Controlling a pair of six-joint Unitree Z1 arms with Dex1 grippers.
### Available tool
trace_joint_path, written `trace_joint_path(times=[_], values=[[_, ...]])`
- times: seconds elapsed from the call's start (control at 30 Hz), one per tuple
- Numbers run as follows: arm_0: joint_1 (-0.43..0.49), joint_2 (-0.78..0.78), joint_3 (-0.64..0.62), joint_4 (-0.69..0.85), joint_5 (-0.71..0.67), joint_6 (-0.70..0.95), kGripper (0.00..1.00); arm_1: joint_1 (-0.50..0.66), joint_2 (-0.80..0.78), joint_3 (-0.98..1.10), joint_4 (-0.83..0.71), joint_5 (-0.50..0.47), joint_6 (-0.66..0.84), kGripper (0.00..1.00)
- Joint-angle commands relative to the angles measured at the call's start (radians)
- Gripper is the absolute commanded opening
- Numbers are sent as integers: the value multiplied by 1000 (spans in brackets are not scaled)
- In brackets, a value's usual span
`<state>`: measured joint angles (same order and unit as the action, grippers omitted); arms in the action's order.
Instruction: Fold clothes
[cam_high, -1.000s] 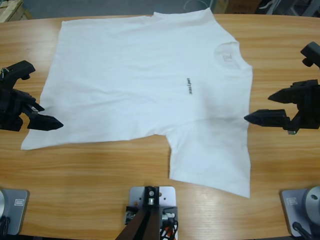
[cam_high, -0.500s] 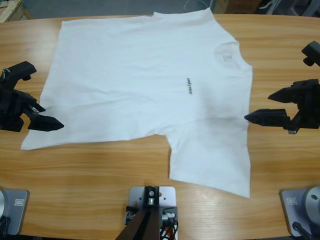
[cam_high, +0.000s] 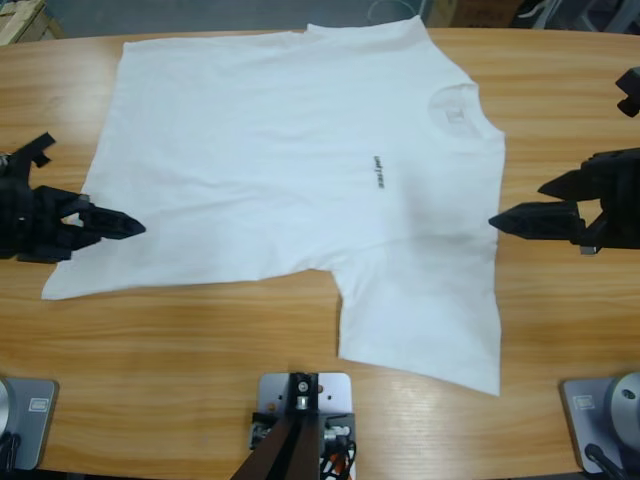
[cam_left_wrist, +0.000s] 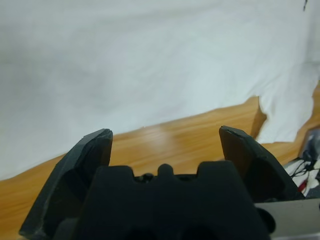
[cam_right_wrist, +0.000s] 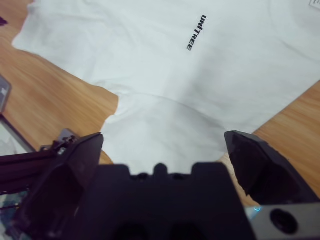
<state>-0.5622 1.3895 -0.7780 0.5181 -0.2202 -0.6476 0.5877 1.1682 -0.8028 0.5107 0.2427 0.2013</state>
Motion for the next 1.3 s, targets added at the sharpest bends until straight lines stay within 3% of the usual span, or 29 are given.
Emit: trace_joint_path(times=[0.03, 0.17, 0.47, 0.93, 1.3], values=[[10, 92, -41, 84, 154, -38, 830, -12, -30, 2, 7, 56, 25, 982], [-38, 102, -88, 271, 189, -82, 838, -12, -46, 16, -50, 64, 48, 982], [-51, 126, 76, 263, 164, -316, 839, -12, -104, 49, -82, 79, 63, 982], [-51, 220, 128, 142, 284, -393, 839, -12, -160, 50, -39, 88, 64, 982], [-33, 217, 135, 143, 342, -443, 838, -12, -184, 48, -21, 87, 69, 982]])
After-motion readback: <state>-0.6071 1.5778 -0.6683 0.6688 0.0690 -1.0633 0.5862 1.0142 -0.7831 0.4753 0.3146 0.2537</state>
